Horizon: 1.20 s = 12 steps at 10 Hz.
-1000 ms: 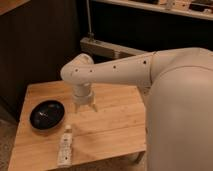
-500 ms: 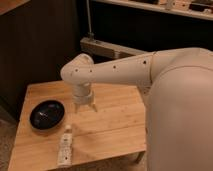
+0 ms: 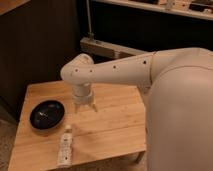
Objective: Place the bottle in the ceramic bowl
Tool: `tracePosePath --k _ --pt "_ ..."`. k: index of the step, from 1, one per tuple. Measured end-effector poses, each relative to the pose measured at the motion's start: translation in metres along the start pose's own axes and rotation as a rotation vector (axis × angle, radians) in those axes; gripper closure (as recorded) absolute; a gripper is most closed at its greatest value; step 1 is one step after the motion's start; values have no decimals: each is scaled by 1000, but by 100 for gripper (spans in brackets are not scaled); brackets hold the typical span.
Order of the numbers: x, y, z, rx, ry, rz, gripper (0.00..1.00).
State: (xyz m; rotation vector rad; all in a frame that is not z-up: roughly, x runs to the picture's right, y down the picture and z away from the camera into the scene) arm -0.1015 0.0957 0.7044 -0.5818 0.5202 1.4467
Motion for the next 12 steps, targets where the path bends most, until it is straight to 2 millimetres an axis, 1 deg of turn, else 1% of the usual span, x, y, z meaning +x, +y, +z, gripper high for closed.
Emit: tracePosePath --k 6,7,8,9,10,12 --pt "0 -1 2 -5 2 4 35" --pt "0 -10 17 -113 12 23 35" --pt "2 -15 28 -231 22 33 35" --pt "5 -19 32 -289 34 40 35" --pt "9 -17 34 -331 50 40 35" --pt "18 -11 36 -349 76 30 35"
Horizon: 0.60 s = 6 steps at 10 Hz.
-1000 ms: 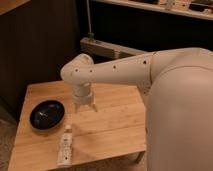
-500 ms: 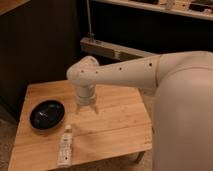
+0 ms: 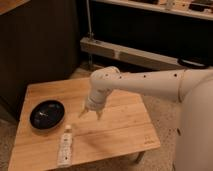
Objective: Place the bottle in the ceramic bowl
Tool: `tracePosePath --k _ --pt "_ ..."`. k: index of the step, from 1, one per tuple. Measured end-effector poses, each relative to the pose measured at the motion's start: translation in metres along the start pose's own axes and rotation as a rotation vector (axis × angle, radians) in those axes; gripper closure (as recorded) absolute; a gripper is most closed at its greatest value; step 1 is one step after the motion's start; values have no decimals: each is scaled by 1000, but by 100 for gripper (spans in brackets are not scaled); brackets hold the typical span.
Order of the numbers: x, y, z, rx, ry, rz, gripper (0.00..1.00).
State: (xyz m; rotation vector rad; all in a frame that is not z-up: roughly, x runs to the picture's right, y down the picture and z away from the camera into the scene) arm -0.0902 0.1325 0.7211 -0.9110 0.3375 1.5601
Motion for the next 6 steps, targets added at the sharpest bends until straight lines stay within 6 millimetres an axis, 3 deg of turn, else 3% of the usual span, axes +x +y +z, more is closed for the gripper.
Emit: tracePosePath --k 3,6 --pt "25 19 16 -9 71 -55 35" --pt "62 26 51 -8 171 -119 35"
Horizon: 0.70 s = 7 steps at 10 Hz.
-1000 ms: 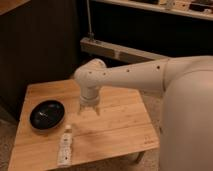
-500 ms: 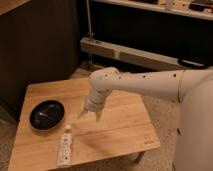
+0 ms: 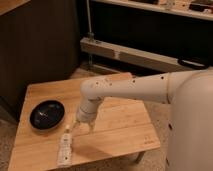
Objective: Place the bottle in the ceramic bowl
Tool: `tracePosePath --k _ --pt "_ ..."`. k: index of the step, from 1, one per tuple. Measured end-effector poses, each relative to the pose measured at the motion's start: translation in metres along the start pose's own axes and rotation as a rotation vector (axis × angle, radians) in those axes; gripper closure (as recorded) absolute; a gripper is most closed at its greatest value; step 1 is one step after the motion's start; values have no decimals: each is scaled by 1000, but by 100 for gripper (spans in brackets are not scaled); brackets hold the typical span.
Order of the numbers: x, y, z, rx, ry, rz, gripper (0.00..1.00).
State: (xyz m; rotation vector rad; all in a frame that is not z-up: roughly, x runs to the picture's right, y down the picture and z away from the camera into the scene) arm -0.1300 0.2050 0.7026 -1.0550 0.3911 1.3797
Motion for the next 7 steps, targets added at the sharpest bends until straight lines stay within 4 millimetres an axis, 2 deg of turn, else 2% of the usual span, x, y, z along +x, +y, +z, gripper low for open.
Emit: tracePosePath --k 2,4,7 --pt "11 1 20 16 9 -45 35" --pt "14 -4 34 31 -4 -67 35" --pt "15 8 46 29 -21 -113 35"
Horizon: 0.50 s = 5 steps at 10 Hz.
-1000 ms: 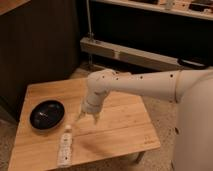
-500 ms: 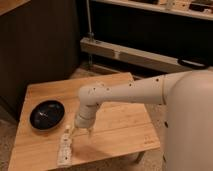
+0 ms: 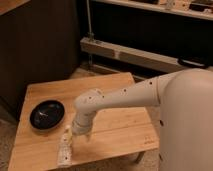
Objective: Place the bottle in the ceramic bowl
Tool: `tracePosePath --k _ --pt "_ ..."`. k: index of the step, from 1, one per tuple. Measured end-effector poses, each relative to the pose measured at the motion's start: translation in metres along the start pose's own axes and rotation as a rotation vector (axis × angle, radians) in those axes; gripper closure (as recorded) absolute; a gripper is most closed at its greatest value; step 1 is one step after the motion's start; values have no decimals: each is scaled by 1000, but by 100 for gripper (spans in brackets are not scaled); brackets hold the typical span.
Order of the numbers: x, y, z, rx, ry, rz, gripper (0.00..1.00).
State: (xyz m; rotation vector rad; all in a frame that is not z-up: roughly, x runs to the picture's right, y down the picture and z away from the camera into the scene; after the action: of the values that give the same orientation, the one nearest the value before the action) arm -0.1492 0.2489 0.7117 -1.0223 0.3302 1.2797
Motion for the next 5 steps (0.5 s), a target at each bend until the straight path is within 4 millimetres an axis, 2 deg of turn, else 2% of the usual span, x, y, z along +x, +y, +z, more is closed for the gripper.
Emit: tracePosePath --k 5 --pt "-2 11 20 -97 -55 -33 35"
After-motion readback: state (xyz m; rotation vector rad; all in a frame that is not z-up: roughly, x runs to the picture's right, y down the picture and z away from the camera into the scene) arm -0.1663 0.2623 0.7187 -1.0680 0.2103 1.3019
